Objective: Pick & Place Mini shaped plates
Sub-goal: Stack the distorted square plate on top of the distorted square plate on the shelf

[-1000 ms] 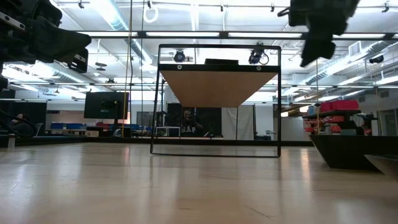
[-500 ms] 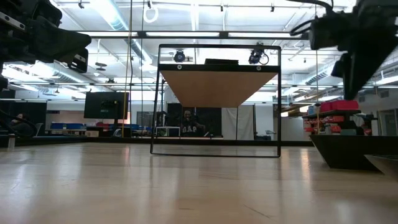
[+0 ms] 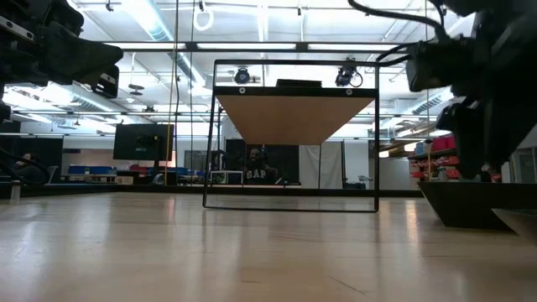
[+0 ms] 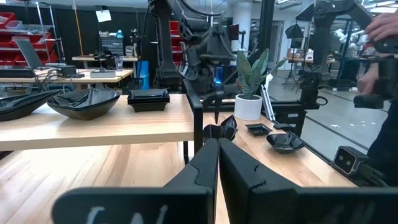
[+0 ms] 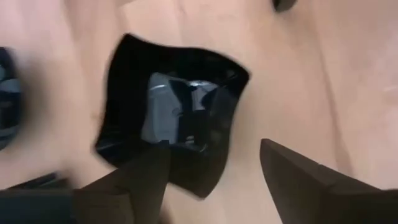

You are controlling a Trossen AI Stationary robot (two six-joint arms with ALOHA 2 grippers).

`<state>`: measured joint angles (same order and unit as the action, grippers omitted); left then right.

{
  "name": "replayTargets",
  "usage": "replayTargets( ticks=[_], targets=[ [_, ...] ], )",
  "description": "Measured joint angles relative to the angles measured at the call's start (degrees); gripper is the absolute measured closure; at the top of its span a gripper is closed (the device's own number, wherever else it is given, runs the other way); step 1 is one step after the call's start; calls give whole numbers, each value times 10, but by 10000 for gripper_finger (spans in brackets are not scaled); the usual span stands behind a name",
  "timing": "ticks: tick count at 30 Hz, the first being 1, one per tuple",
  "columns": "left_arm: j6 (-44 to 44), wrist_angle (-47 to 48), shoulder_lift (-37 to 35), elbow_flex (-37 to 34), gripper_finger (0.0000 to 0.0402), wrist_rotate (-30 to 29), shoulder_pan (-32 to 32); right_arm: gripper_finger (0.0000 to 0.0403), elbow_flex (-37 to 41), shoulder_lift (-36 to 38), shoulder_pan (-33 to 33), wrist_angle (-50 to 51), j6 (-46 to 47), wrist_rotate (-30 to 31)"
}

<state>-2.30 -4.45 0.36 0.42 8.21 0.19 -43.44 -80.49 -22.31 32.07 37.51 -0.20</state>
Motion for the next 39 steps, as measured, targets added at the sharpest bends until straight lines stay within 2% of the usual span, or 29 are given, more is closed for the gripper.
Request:
replayTargets(
  ticks=[7,15,22,39],
  targets=[
    [0,0,0,0,383,0,0,136,0,-31,0,-15,-13,23],
    [0,0,0,0,383,0,0,166,5,-55,0,-62,-11,23],
    [0,0,0,0,383,0,0,207,34,-60,1,-78,37,23],
    [0,0,0,0,383,0,0,338,35,-59,1,-81,40,21]
  ],
)
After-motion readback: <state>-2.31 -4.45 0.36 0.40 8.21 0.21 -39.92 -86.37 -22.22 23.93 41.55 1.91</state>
